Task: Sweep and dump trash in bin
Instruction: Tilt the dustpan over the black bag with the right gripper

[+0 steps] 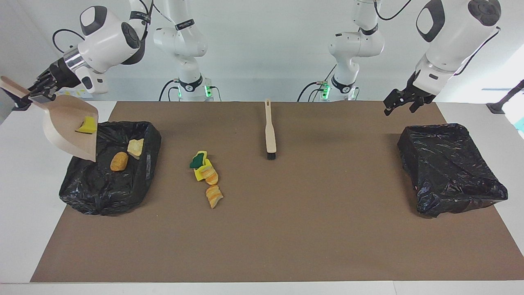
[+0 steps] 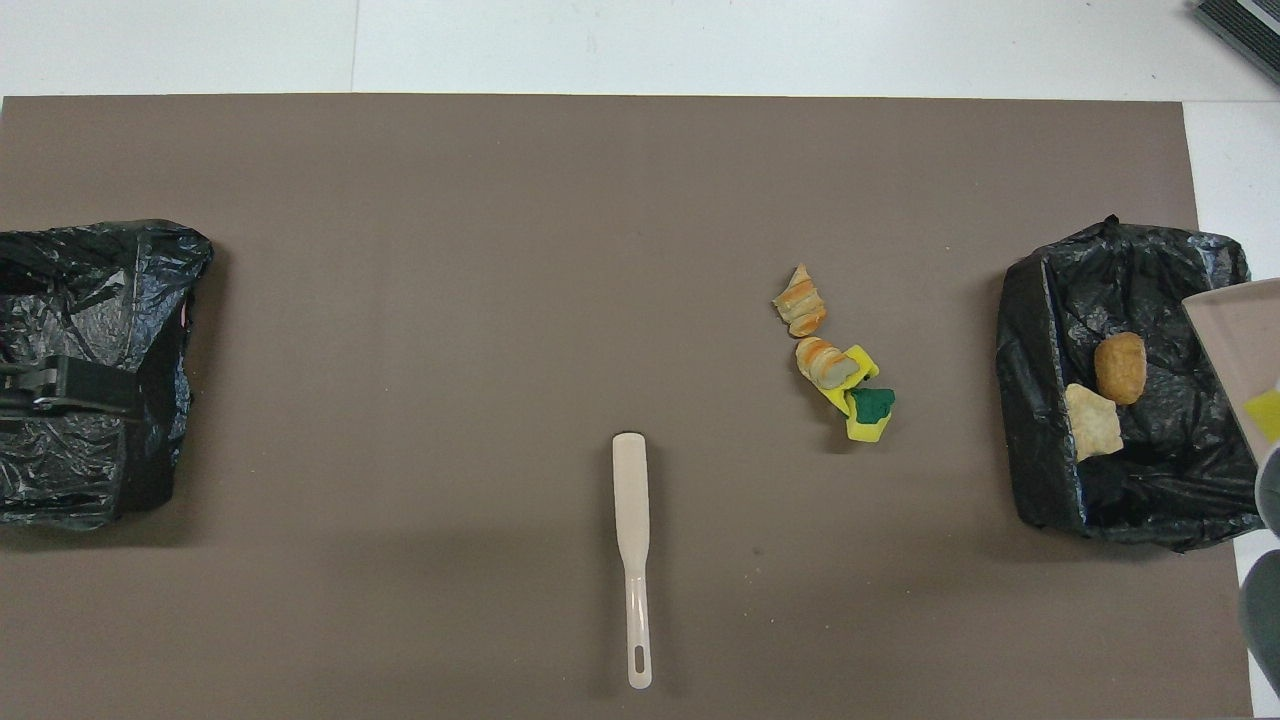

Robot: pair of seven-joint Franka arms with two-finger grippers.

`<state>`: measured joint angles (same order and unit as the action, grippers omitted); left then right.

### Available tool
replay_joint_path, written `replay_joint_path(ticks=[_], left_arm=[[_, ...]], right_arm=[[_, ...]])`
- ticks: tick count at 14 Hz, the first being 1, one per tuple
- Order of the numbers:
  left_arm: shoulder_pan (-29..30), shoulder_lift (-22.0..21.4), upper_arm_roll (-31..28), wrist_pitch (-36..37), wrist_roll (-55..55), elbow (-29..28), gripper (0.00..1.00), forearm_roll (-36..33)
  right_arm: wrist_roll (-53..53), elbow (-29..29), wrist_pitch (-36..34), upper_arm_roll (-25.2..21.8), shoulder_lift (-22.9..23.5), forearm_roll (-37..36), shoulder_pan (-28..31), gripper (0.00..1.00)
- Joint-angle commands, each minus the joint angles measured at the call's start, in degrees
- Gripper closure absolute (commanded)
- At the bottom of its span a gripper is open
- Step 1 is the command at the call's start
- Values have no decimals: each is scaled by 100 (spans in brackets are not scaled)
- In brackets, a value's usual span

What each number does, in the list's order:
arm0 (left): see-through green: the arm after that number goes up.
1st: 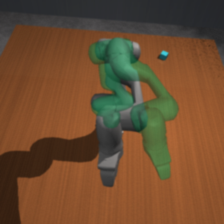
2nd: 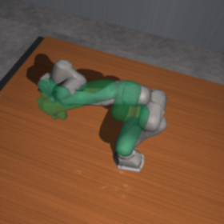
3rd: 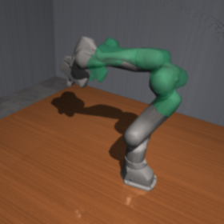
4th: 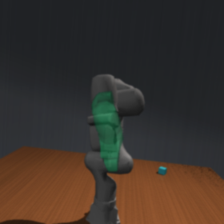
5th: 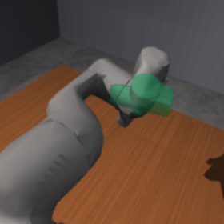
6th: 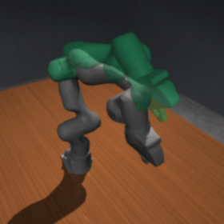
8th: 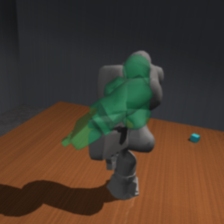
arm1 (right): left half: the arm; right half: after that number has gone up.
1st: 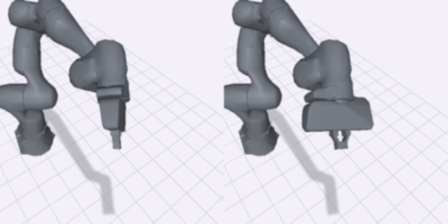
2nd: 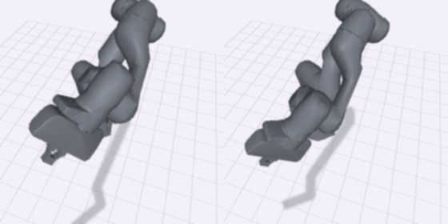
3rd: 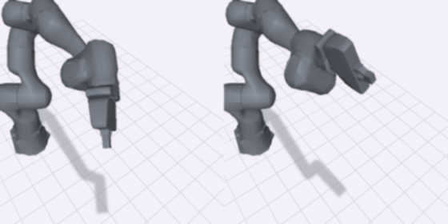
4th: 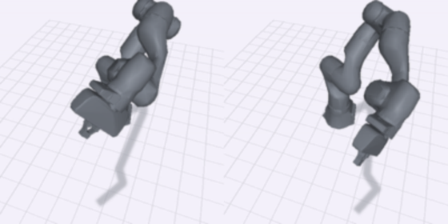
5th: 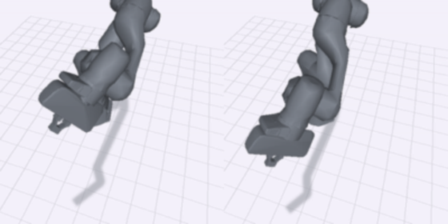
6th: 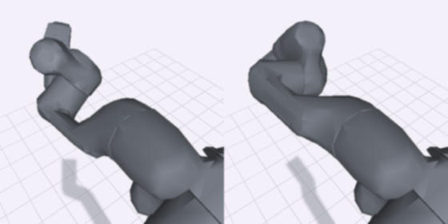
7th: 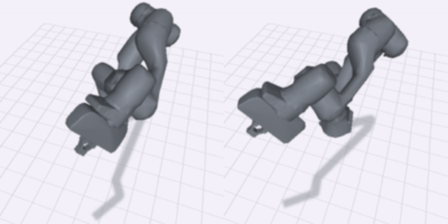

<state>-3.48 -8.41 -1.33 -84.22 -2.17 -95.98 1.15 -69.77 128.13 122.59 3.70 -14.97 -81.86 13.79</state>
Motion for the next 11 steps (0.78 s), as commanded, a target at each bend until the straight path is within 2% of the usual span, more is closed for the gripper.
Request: replay_joint_path(ticks=[1,4,8,9,11], left_arm=[[84,68,-43,169,287,114,0,-80],[75,112,-34,168,287,263,0,-167],[14,95,19,221,270,334,0,-273],[22,77,19,213,270,316,0,-264],[40,68,19,195,270,308,0,-264]], right_arm=[[683,19,-804,17,222,-382,-507,100],[623,10,-1360,17,-58,-883,-816,100],[245,-25,-1317,8,-121,-806,-861,100],[210,-25,-1256,-10,-112,-535,-835,100],[-18,-94,-1211,-19,-103,456,-826,100]])
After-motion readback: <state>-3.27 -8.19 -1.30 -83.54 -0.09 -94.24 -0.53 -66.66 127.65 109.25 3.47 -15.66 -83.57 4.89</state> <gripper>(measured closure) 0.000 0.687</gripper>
